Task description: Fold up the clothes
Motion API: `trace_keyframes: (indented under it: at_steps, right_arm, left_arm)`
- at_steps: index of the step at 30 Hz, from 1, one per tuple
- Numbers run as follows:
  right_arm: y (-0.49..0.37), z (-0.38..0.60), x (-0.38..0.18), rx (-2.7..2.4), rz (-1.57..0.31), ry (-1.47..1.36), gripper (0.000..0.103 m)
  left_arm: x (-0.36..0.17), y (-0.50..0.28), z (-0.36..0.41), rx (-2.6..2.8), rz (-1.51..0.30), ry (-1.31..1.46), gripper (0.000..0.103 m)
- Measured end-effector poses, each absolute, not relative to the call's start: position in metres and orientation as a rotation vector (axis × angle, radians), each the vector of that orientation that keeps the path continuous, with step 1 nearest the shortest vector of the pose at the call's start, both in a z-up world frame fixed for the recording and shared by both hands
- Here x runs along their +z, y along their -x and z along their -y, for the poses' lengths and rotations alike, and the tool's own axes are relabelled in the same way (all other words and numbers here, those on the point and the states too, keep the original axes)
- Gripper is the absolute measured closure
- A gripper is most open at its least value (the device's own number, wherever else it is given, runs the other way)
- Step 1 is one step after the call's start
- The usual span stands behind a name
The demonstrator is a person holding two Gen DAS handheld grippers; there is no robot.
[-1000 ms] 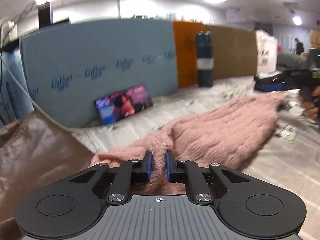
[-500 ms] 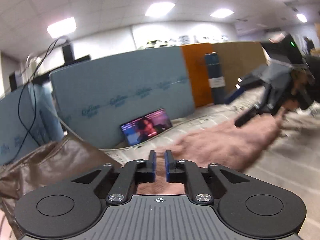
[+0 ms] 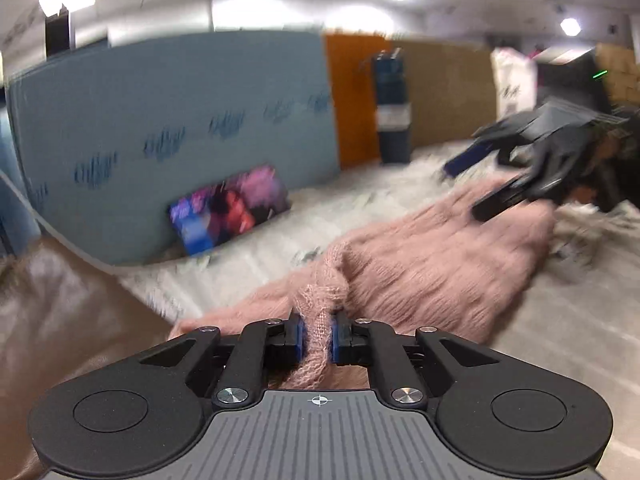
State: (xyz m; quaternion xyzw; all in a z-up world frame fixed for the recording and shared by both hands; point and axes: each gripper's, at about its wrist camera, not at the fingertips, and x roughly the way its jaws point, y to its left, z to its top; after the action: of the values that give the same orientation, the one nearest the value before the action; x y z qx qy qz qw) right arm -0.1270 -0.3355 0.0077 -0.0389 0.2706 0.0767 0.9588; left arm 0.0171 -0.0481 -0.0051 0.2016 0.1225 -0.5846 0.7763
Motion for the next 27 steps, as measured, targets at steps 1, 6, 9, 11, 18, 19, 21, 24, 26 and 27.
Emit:
trace_keyframes:
  at_steps: [1,6,9,11,18,19,21,24,26,27]
  right_arm:
    - [0.125,0.334,0.008,0.168,-0.554,0.094,0.012]
    - [0.118,0.318,0.013,0.257,-0.573,0.191,0.012]
    - [0.118,0.307,0.018,0.327,-0.592,0.242,0.012]
    - [0.121,0.303,0.019,0.372,-0.636,0.240,0.034]
    - [0.168,0.289,0.031,0.334,-0.608,0.253,0.091]
    - [0.182,0.285,0.036,0.321,-0.579,0.259,0.091]
    - [0.206,0.273,0.043,0.299,-0.543,0.278,0.092]
    - [0.243,0.248,0.041,0.294,-0.526,0.295,0.092]
    - [0.261,0.233,0.030,0.283,-0.539,0.276,0.092]
    - [0.266,0.230,0.023,0.276,-0.554,0.253,0.092]
  left_arm:
    - [-0.002,-0.008,0.040,-1.276,-0.223,-0.429,0.092]
    - [-0.001,0.030,0.004,-1.334,-0.022,-0.463,0.092]
    - [-0.004,0.036,-0.005,-1.338,0.002,-0.501,0.092]
    - [-0.004,0.033,-0.009,-1.337,-0.004,-0.472,0.092]
    - [0.001,0.035,-0.019,-1.402,0.026,-0.416,0.092]
    - [0.002,0.035,-0.020,-1.412,0.029,-0.408,0.092]
    - [0.003,0.037,-0.026,-1.441,0.028,-0.408,0.092]
    - [0.002,0.043,-0.037,-1.484,-0.026,-0.434,0.092]
    - [-0.004,0.047,-0.040,-1.492,-0.069,-0.485,0.092]
    - [-0.007,0.050,-0.040,-1.493,-0.091,-0.520,0.092]
